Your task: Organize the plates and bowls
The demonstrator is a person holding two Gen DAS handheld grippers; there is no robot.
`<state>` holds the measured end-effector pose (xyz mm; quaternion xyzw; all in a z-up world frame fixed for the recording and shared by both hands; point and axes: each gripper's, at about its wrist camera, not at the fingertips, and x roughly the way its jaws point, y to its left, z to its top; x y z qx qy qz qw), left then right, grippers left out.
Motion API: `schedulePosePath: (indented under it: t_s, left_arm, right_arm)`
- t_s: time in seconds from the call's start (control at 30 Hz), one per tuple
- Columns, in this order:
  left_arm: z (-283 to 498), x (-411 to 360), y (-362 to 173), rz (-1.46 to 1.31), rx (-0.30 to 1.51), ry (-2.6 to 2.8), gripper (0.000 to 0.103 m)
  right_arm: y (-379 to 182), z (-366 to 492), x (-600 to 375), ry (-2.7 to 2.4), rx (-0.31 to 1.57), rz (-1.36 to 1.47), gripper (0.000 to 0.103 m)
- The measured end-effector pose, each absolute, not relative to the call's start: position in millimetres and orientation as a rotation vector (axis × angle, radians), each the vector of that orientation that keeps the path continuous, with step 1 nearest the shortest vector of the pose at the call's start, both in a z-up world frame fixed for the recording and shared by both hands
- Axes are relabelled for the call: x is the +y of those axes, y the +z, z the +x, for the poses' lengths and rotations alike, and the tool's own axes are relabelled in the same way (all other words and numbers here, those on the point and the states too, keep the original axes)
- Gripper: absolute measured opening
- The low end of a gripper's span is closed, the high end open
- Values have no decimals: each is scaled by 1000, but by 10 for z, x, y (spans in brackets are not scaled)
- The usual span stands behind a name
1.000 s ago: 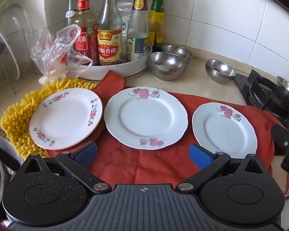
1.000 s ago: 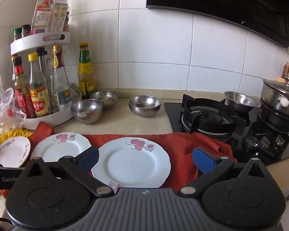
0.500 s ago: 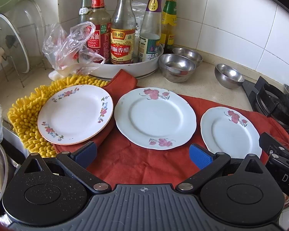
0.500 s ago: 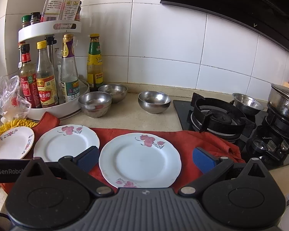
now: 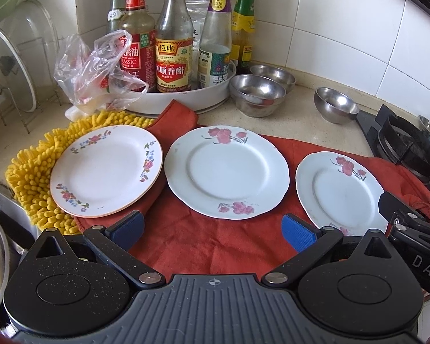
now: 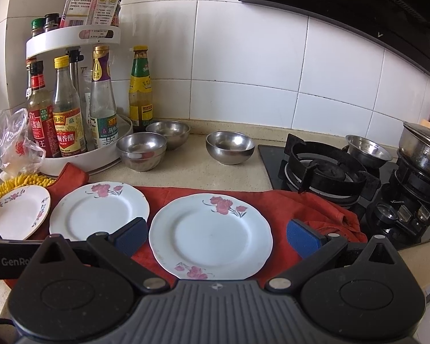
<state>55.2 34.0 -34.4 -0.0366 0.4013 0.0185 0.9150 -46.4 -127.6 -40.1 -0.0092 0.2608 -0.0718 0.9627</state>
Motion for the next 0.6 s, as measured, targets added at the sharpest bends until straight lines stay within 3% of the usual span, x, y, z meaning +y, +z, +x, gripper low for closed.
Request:
schedulePosePath:
  t_s: [0.6]
  left_arm:
    - [593, 335, -351, -72, 829, 40, 103]
  right_arm:
    - [-424, -434, -1287, -149, 538, -11, 102]
